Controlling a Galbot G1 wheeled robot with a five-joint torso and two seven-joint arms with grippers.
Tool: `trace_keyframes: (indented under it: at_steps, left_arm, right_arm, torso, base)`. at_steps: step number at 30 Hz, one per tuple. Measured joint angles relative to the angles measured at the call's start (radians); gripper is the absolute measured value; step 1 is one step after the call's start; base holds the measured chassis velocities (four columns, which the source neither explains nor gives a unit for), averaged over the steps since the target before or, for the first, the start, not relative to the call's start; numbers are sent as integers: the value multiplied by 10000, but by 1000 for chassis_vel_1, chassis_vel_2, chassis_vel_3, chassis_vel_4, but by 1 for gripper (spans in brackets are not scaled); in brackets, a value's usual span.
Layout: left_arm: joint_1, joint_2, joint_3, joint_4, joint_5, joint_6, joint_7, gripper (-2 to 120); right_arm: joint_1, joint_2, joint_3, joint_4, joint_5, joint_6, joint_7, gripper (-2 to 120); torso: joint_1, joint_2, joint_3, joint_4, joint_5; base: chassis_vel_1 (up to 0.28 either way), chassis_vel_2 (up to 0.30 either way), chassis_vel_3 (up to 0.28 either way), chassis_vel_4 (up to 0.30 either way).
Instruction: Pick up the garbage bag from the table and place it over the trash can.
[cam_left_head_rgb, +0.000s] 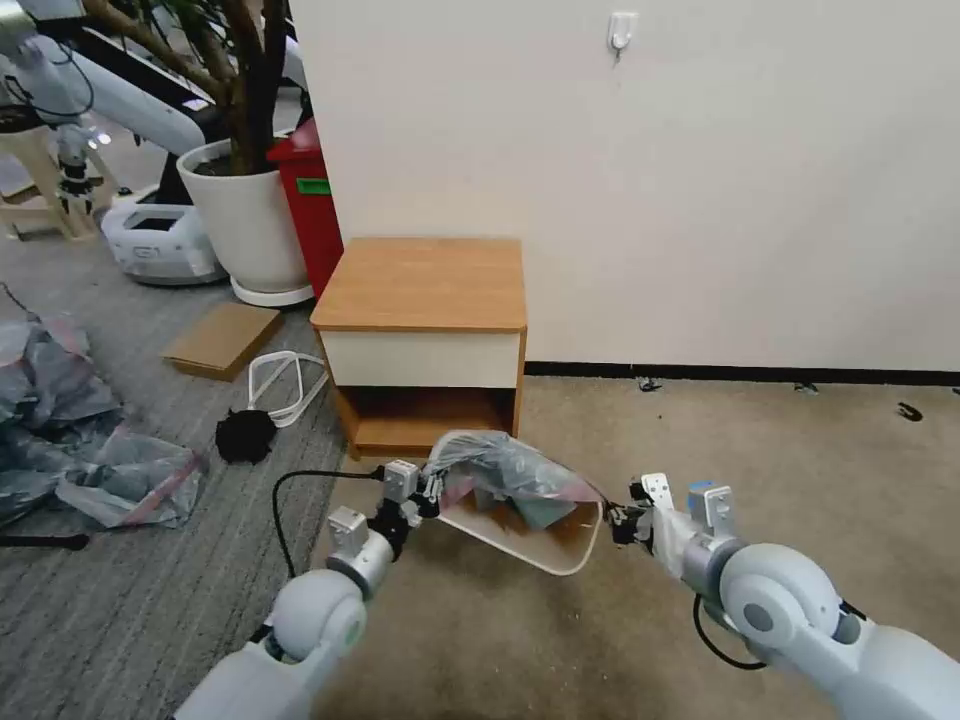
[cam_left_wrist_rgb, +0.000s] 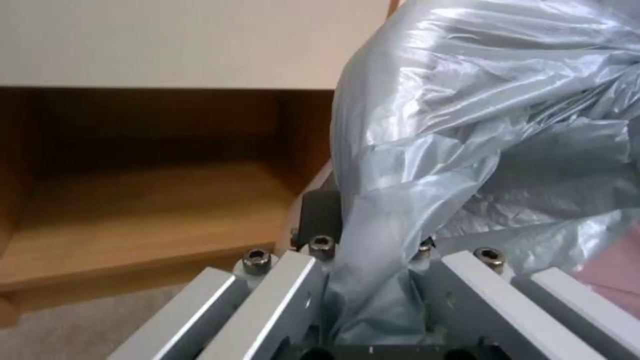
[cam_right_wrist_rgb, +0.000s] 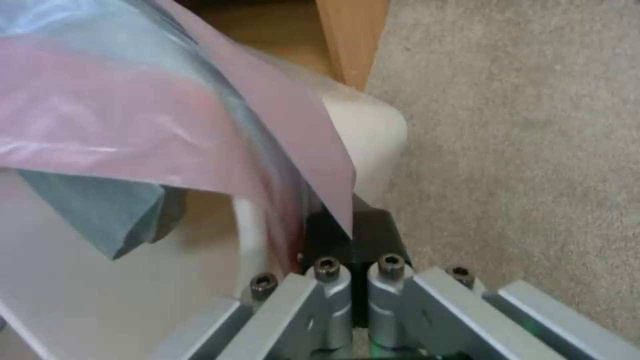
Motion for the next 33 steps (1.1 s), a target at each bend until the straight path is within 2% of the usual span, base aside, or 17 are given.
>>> trace_keyframes:
  at_steps: [7,16,18,22,30,31,32,33]
  left_arm:
    - [-41,-37,45,-148,-390,386,-458,3]
    - [-121,-95,35,-517,-1416,1039,-1156,3]
    - [-163,-117,13,-687,-1999,1373,-1497,3]
    - [-218,-151,-38,-753,-2288,1573,-1693,3]
    - [-289,-256,-42,-752,-2473,1567,-1802,3]
    - [-299,-269,-47,-728,-2436,1526,-1805,3]
    - [-299,-269,-47,-728,-2436,1526,-1805,3]
    - [-297,-269,-47,-697,-2344,1507,-1796,3]
  right_arm:
    - [-106,-56,137,-111,-330,252,-53,0]
    - [-67,-107,-39,-778,-1753,1036,-683,0]
    - [-71,-126,-104,-1069,-2492,1568,-974,0]
    - [-69,-162,-145,-1305,-2987,1961,-1180,0]
    - [-75,-230,-170,-1263,-2777,1703,-1183,0]
    - [-120,-278,-179,-1218,-2696,1661,-1038,7]
    - [-120,-278,-179,-1218,-2696,1661,-1038,7]
    - [-119,-277,-178,-1196,-2689,1661,-933,14]
  torso:
    - [0,0,0,0,-1]
    - [-1,0,0,0,0]
    - [-1,0,-1,0,0]
    - [0,0,0,-1,1]
    - [0,0,0,0,0]
    - [0,0,-1,-2,0]
    - [0,0,-1,-2,0]
    - [0,0,0,0,0]
  base:
    - [0,0,0,0]
    - [0,0,0,0]
    - [0,0,0,0]
    - [0,0,0,0]
    - [0,0,0,0]
    - [0,0,0,0]
    - [0,0,0,0]
    - [0,0,0,0]
